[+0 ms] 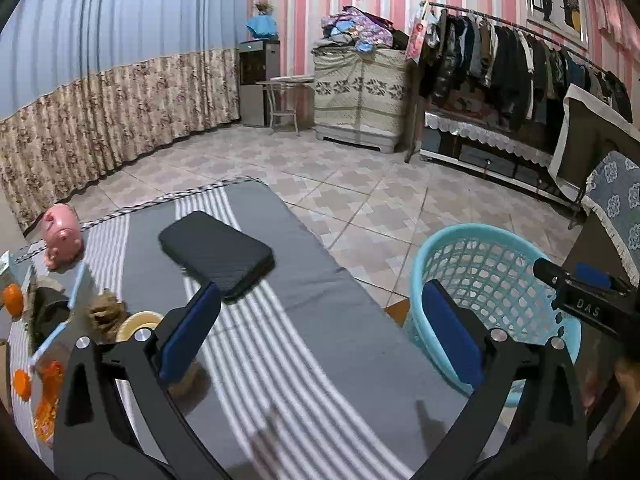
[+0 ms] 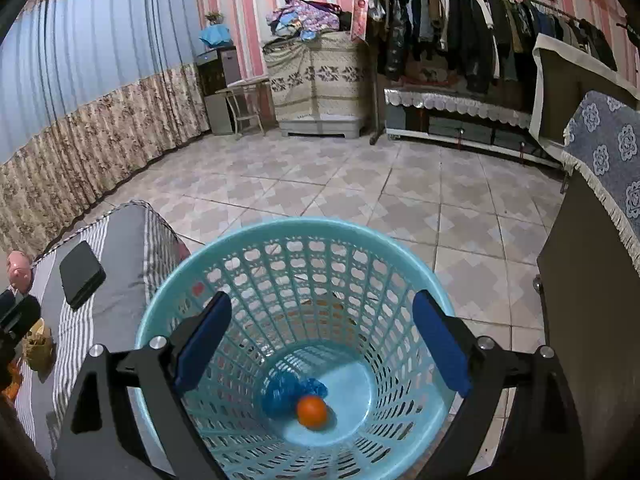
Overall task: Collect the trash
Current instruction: 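Move both tools back over the mat toward the orange snack wrapper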
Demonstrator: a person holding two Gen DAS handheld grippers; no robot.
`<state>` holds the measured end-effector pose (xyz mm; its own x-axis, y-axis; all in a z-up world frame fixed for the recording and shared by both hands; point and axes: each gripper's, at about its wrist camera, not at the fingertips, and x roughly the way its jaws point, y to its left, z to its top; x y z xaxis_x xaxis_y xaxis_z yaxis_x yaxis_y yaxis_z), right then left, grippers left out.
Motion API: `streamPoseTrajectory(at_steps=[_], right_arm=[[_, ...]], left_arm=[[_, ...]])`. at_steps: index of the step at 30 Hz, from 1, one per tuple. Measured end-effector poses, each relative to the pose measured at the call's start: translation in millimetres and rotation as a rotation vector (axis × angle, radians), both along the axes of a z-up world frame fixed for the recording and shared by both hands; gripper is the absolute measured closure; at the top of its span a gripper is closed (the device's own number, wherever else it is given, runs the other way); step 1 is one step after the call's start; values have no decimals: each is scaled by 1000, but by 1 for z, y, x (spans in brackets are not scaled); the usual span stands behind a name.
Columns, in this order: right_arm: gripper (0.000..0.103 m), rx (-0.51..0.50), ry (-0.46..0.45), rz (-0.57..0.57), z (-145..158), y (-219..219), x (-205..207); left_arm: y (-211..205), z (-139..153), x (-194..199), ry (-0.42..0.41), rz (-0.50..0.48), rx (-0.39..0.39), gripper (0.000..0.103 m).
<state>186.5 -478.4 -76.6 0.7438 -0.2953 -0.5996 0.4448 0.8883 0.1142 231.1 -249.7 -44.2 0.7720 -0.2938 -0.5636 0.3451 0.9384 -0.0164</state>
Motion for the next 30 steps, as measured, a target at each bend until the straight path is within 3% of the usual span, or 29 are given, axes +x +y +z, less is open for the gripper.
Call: streamPoseTrajectory(at_steps=[6,12,21,30], right_arm=[[13,-44,-32,11,8,10,-2],[13,-28,-75,25,16,22,-5],[13,-102,-85,113,25,72,-7],[7,-58,-126,221,29,129,-12]], left_arm=[[32,4,-14,-6,32,2,6],[66,10,-28,-23,86,9,6],[131,26,-50,-58,184,4,6],[207,25,-67,-62,309,8,6]])
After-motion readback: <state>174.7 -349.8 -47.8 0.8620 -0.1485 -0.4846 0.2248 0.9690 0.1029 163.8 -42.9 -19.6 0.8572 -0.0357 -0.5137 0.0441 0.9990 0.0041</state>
